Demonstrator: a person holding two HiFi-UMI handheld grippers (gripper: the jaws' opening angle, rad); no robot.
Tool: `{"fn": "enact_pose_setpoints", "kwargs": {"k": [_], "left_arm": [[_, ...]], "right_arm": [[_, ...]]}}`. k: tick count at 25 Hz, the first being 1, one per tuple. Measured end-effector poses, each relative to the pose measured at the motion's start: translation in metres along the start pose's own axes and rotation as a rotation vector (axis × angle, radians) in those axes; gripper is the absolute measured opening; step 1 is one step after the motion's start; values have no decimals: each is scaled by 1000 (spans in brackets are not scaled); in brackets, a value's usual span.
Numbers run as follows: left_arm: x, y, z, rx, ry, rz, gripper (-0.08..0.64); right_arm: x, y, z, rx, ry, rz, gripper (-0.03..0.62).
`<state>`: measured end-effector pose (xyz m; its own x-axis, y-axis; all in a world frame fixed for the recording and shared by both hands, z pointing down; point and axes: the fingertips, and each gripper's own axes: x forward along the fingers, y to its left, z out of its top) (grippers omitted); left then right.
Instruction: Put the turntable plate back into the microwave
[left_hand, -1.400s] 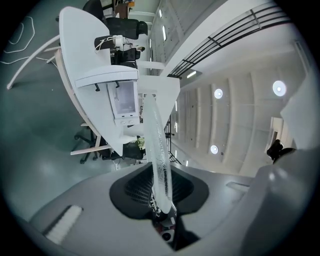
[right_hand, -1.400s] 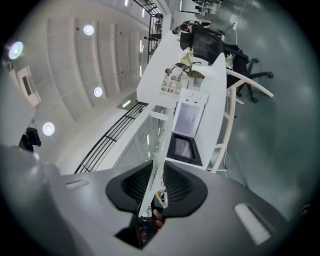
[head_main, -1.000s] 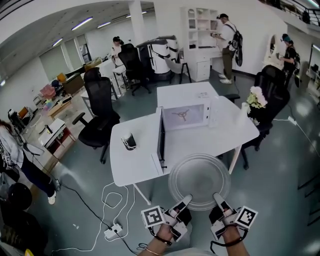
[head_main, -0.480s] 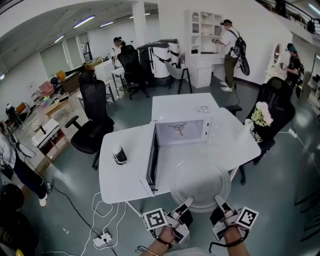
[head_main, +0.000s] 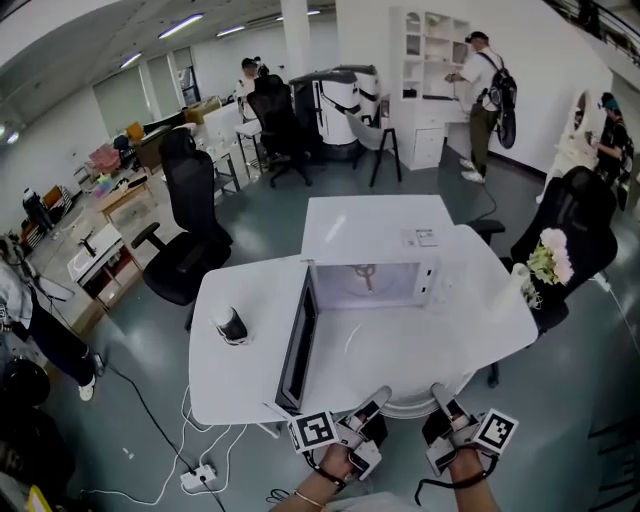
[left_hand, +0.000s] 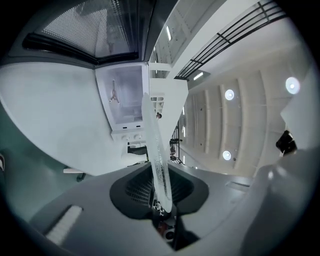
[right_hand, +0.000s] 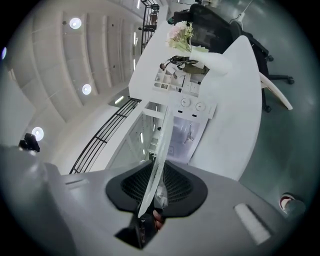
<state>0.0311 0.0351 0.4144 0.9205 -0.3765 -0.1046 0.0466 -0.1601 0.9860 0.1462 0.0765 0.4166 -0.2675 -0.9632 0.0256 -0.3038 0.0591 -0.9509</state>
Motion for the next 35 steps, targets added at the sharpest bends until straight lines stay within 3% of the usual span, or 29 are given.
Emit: {"fn": "enact_pose_setpoints", "kwargs": {"k": [7, 13, 16, 21, 35], "left_arm": [[36, 13, 31, -44, -37, 35, 46], [53, 15, 46, 31, -40, 26, 46], [57, 20, 49, -31, -76, 59, 48], [67, 31, 63, -29, -141, 83, 48], [63, 102, 93, -8, -238, 134, 51]], "right_arm": [[44, -16, 32, 2, 42, 10, 74], [61, -21, 45, 16, 71, 19, 74], [71, -27, 49, 19, 105, 21, 74], [94, -32, 62, 25, 177, 45, 74], [144, -83, 51, 130, 254, 81, 64]]}}
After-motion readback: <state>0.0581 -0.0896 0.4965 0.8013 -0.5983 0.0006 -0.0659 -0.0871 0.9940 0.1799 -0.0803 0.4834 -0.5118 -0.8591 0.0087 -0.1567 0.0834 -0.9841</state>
